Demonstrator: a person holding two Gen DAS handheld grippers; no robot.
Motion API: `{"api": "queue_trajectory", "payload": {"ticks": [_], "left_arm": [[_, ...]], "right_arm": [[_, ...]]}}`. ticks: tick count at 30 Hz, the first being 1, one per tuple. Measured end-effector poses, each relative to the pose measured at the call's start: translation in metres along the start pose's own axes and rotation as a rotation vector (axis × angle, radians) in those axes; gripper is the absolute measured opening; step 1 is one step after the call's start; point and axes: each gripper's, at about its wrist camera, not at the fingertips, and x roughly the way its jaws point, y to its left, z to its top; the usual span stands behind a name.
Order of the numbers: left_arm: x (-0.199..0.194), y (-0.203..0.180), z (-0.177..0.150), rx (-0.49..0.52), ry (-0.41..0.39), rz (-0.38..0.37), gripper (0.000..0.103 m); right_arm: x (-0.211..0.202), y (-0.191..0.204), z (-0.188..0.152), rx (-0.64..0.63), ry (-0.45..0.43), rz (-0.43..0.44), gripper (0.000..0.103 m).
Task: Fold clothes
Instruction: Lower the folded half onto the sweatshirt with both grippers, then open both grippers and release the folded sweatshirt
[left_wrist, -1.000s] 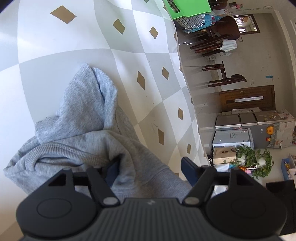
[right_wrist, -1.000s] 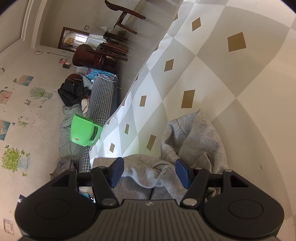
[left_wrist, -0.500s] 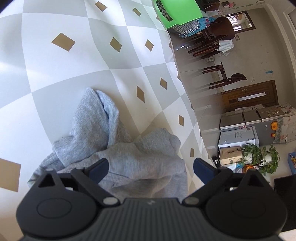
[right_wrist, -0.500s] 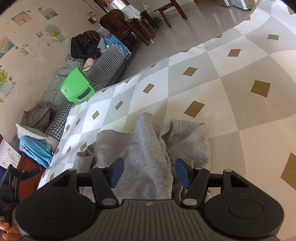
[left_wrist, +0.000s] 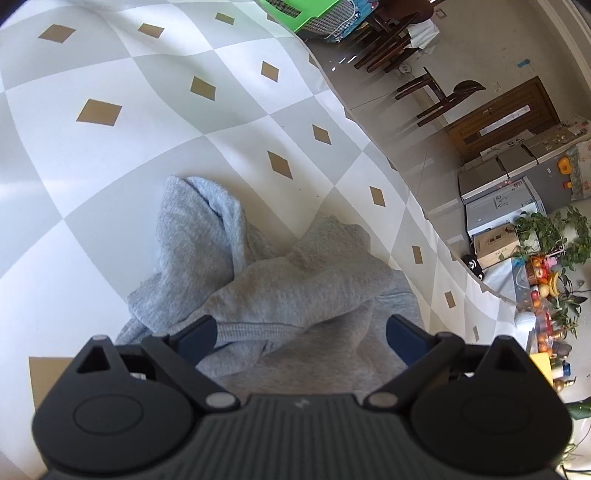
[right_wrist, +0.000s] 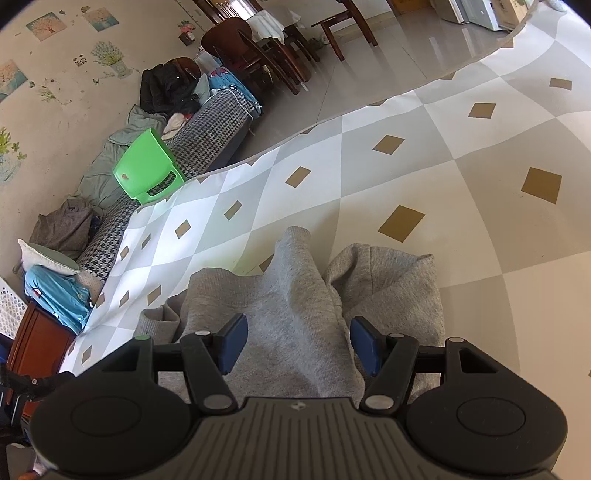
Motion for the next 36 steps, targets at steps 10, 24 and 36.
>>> {"api": "queue_trajectory", "payload": {"ticks": [10,24,36], "left_arm": [[0.014,-0.041,-0.009,0.355,-0.002,0.041,0.098],[0.038,-0.077,-0.046,0.795,-0.037,0.222,0.097],[0.046,-0.062,-0.043,0.725,-0.063,0.328,0.04]], "right_arm": [[0.009,0.001,0.003,-0.041,0.034,-0.006,0.061],[0.019,0.008,0.001,-0.08,0.051,0.005,0.056],[0.014,0.021,-0.006,-0.196,0.031,-0.072,0.013]]}}
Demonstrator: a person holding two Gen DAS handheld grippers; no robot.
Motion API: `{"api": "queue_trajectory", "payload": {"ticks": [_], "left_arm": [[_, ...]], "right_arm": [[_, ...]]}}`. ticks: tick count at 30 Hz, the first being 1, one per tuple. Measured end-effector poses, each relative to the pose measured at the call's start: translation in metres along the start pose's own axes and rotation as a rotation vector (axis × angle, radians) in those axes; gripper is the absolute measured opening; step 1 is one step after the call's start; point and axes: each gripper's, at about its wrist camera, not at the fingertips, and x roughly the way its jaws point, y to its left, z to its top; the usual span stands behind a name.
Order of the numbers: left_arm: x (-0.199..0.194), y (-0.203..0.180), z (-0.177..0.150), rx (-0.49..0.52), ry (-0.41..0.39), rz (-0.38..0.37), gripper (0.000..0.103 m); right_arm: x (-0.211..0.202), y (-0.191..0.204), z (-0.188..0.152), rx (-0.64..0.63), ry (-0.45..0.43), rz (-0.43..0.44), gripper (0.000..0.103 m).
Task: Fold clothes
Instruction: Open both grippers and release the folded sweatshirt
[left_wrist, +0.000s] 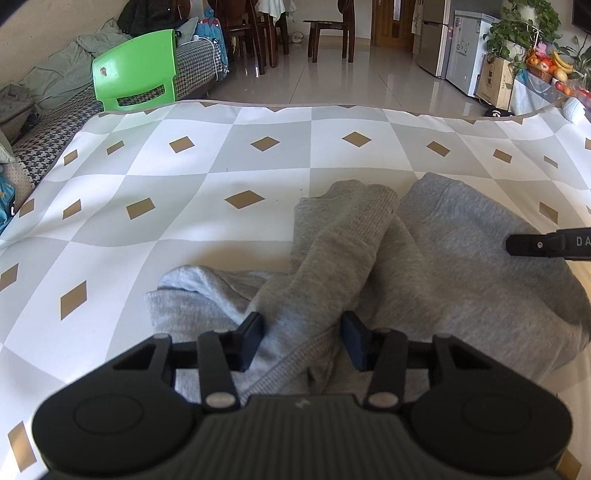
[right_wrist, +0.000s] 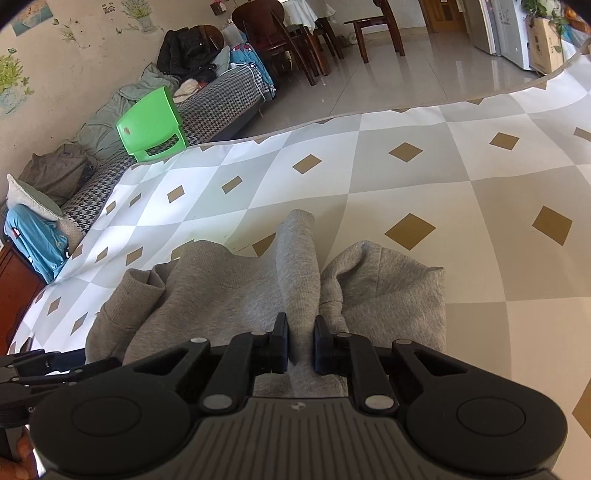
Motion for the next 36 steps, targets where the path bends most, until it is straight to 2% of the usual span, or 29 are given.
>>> {"api": "queue_trajectory", "payload": {"ticks": [6,12,15,17,18,19,20,21,23,25,27,32,36], "left_arm": [[-0.005,0.012,0.003,-0.076,-0.025,0.05,0.031],[-0.013,0.036,0.008,-0.183,-0.047,0.102,0.031],[-0.014,0.056,0.007,-0.288,-0.041,0.13,0.035],[-0.015,0.073,0.002,-0.392,-0.036,0.15,0.036],[-0.016,0.081,0.0,-0.439,-0.032,0.164,0.04],[-0.018,0.088,-0.003,-0.478,-0.031,0.17,0.045],[-0.02,0.093,-0.005,-0.514,-0.032,0.174,0.047],[-0.024,0.097,-0.007,-0.539,-0.036,0.178,0.05],[-0.032,0.101,-0.009,-0.548,-0.057,0.186,0.056],[-0.039,0.101,-0.01,-0.52,-0.074,0.187,0.067],[-0.044,0.1,-0.011,-0.491,-0.08,0.181,0.073],[-0.047,0.085,-0.015,-0.414,-0.059,0.13,0.073],[-0.05,0.068,-0.017,-0.358,-0.048,0.073,0.076]], "right_arm": [[-0.021,0.01,0.001,-0.024,-0.048,-0.021,0.012],[-0.064,0.018,0.0,-0.089,-0.116,-0.025,0.011],[-0.068,0.01,-0.007,-0.11,-0.076,-0.086,0.011],[-0.059,-0.003,-0.015,-0.086,-0.023,-0.139,0.012],[-0.053,-0.01,-0.019,-0.069,0.012,-0.154,0.012],[-0.05,-0.015,-0.021,-0.048,0.033,-0.159,0.015],[-0.05,-0.022,-0.023,-0.008,0.035,-0.151,0.022],[-0.053,-0.026,-0.023,0.029,0.032,-0.137,0.024],[-0.06,-0.028,-0.02,0.062,0.02,-0.107,0.029],[-0.069,-0.027,-0.018,0.056,-0.006,-0.093,0.037],[-0.073,-0.025,-0.018,0.046,-0.004,-0.083,0.04],[-0.076,-0.025,-0.023,0.045,0.042,-0.07,0.043],[-0.082,-0.026,-0.026,0.029,0.041,-0.075,0.045]]}}
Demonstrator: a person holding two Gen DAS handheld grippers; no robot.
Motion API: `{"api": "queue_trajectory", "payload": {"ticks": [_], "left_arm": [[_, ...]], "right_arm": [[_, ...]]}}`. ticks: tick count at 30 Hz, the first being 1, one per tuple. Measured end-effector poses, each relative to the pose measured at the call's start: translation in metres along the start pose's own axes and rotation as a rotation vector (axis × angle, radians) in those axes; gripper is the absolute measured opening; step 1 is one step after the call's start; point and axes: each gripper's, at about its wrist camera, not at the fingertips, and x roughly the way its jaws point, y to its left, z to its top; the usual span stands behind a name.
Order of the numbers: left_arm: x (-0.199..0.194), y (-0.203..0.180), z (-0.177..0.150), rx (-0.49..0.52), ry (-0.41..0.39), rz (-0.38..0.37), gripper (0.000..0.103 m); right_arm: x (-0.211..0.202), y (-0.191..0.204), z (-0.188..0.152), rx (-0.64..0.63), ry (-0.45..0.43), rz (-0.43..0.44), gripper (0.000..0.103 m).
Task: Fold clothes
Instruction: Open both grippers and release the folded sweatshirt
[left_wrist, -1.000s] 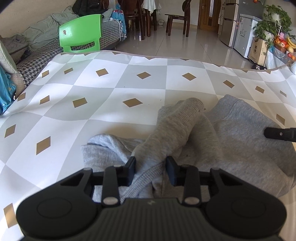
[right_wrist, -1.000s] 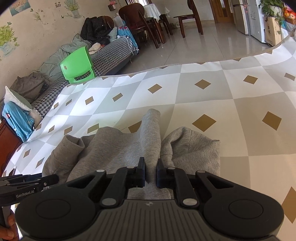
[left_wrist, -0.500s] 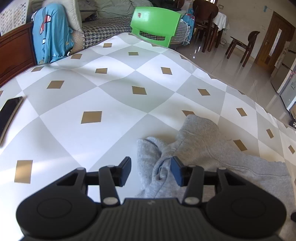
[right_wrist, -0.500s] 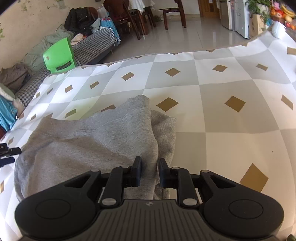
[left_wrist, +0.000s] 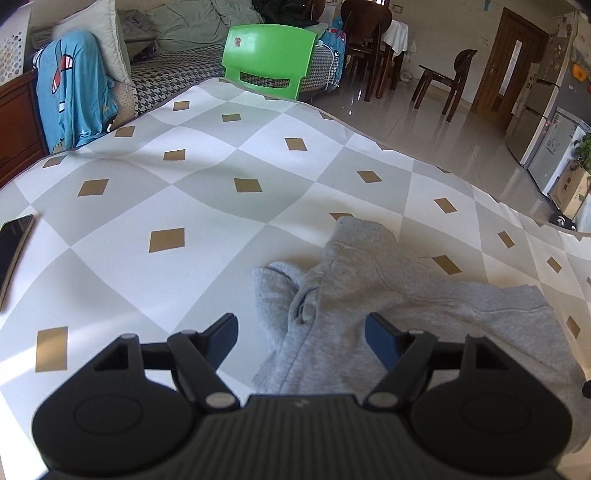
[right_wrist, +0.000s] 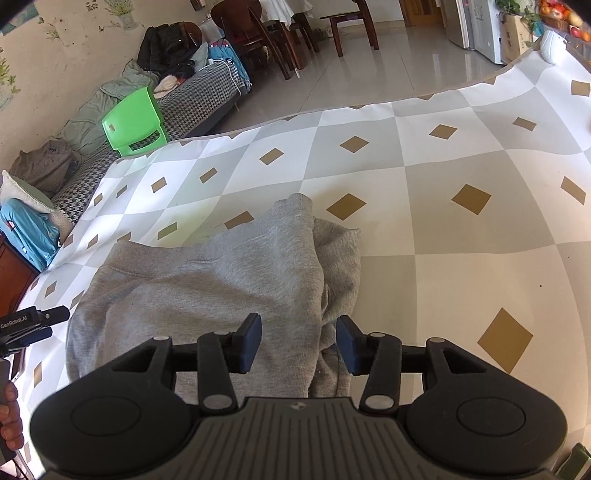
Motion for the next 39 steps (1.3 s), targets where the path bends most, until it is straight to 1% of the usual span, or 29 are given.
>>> {"api": "queue_trajectory", "payload": {"ticks": [3,6,12,17,22,26,28,30,32,34,35,39], "left_arm": [[-0.002,-0.013,-0.008,0.039,0.017,-0.049,0.078],[0.0,-0.027,-0.017,0.074,0.031,-0.078,0.08],[0.006,-0.055,-0.032,0.101,0.073,-0.152,0.08],[0.005,-0.078,-0.037,0.123,0.068,-0.199,0.081],[0.009,-0.097,-0.041,0.132,0.07,-0.232,0.082],[0.016,-0.11,-0.047,0.157,0.089,-0.243,0.083],[0.02,-0.114,-0.054,0.18,0.099,-0.239,0.089],[0.024,-0.118,-0.062,0.212,0.125,-0.241,0.093],[0.027,-0.121,-0.072,0.254,0.137,-0.229,0.093],[0.029,-0.125,-0.081,0.297,0.147,-0.216,0.098],[0.03,-0.126,-0.086,0.312,0.148,-0.211,0.098],[0.03,-0.124,-0.093,0.316,0.159,-0.212,0.099]], "right_arm": [[-0.001,-0.003,-0.001,0.01,-0.002,-0.005,0.045],[0.003,-0.004,0.0,0.023,-0.007,-0.008,0.045],[0.011,0.004,0.004,0.011,-0.004,-0.006,0.045],[0.015,0.01,0.004,-0.017,-0.01,0.005,0.046],[0.019,0.013,0.007,-0.027,-0.026,-0.005,0.046],[0.024,0.012,0.013,-0.013,-0.041,-0.007,0.047],[0.027,0.011,0.016,-0.014,-0.053,-0.015,0.048],[0.029,0.012,0.018,-0.017,-0.067,-0.024,0.049],[0.034,0.012,0.021,-0.015,-0.074,-0.029,0.051],[0.04,0.012,0.022,-0.009,-0.07,-0.033,0.052],[0.043,0.012,0.022,-0.008,-0.068,-0.039,0.052],[0.053,0.017,0.021,-0.029,-0.087,-0.068,0.053]]}}
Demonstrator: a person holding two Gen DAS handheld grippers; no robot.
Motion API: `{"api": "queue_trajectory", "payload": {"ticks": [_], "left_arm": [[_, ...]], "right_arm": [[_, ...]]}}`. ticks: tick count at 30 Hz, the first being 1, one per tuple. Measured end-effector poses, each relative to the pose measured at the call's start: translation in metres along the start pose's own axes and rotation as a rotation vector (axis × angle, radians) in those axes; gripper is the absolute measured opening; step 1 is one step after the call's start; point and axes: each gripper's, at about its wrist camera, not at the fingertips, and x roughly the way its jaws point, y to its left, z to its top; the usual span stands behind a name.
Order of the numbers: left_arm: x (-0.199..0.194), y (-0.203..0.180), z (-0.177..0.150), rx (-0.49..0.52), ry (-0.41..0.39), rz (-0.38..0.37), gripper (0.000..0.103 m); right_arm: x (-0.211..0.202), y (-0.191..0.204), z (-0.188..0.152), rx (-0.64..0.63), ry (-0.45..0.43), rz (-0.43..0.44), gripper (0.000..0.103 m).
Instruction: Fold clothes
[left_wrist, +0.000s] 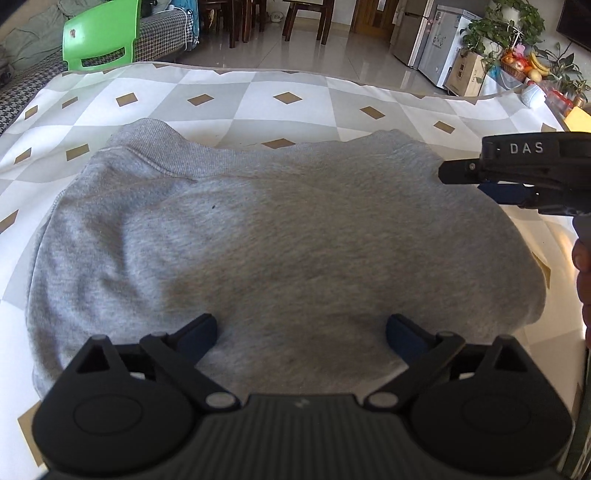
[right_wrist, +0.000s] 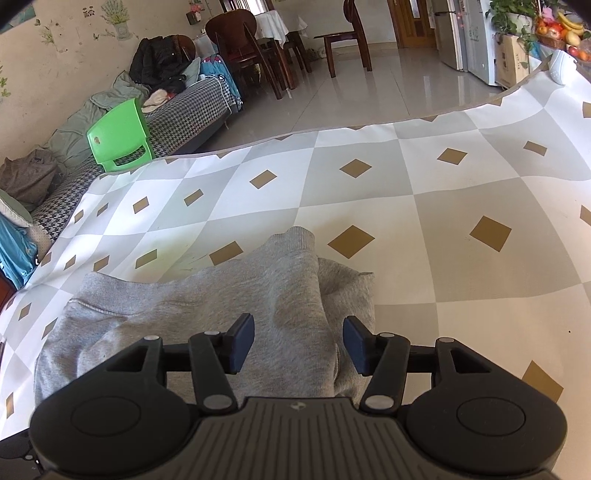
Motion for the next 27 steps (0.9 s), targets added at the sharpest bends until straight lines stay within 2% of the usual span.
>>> {"api": "queue_trajectory", "payload": {"ticks": [5,10,16,23,27], "left_arm": [[0.0,0.001,-0.003,-0.006,0.015,-0.007,0.1],[0.001,0.0,-0.007,0.004,0.023,-0.008,0.102],[0.0,0.0,-0.006,0.004,0.031,-0.007,0.103],[-0.001,-0.003,-0.009,0.032,0.045,-0.014,0.103],[-0.003,-0.006,-0.012,0.049,0.055,-0.017,0.103]], "right_arm": [[0.011,0.008,-0.003,-0.083,-0.019,-0.116,0.053],[0.027,-0.004,-0.01,-0.051,0.039,-0.181,0.052],[0.027,-0.002,-0.013,-0.087,0.035,-0.227,0.056],[0.014,-0.003,-0.005,-0.021,0.041,-0.245,0.058],[-0.006,-0.003,0.002,-0.002,0.018,-0.165,0.058]]}}
